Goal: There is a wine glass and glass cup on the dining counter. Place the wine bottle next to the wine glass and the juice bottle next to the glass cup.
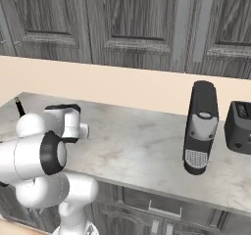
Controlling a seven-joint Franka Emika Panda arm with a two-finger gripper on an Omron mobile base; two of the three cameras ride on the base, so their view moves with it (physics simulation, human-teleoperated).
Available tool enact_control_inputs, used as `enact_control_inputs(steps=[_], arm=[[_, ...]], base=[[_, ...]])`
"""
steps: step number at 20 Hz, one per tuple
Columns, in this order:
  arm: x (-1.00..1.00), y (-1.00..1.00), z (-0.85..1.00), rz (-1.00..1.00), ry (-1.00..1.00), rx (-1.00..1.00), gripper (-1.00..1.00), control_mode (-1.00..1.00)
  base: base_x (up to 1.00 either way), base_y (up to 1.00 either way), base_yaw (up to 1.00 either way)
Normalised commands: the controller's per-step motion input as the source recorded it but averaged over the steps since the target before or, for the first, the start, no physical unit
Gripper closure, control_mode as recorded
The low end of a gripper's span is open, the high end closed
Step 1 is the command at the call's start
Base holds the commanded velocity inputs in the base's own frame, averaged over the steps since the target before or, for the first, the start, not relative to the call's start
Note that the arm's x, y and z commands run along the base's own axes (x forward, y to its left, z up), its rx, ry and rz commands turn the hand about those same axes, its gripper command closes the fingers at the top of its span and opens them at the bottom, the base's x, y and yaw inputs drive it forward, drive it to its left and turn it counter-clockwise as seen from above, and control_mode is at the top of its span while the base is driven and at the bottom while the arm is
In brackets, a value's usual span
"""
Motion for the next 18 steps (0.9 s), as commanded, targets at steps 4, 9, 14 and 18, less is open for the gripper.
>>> enact_control_inputs(steps=[4,9,14,18], arm=[[-0.27,-0.15,0.39,0.01,0.02,0.00,1.00,-1.00],[-0.27,-0.16,0.36,0.02,0.08,0.00,1.00,-1.00],[-0.22,-0.13,0.31,0.02,0.08,0.00,1.00,-1.00],[-0.19,-0.15,0.30,0.01,0.03,0.00,1.00,-1.00]], base=[[0.00,0.00,0.00],[0.00,0.00,0.00],[0.00,0.00,0.00],[0.00,0.00,0.00]])
